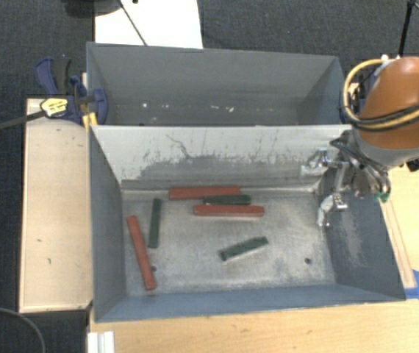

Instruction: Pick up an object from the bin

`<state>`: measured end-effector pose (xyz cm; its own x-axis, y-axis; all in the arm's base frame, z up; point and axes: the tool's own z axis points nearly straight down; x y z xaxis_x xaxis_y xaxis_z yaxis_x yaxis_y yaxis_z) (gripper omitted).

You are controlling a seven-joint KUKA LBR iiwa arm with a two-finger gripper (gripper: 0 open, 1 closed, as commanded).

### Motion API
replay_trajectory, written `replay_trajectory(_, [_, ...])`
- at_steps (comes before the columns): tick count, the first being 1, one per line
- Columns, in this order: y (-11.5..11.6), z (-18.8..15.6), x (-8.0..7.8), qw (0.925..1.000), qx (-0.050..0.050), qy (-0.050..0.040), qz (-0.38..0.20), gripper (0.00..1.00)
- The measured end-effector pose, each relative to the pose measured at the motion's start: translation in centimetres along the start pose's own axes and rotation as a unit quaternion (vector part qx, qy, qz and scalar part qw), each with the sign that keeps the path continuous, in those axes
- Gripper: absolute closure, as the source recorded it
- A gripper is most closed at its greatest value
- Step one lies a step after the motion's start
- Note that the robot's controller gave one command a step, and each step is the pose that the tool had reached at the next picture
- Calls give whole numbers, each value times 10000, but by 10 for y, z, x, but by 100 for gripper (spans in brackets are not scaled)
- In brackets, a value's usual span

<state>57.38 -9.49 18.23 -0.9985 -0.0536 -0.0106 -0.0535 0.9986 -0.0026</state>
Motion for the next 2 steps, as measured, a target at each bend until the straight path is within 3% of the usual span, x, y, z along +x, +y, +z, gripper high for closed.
replay_trajectory(1, [24,58,7,9989,-10,27,472,0])
replay_trajectory(2, [34,80,22,9958,-17,69,910,0])
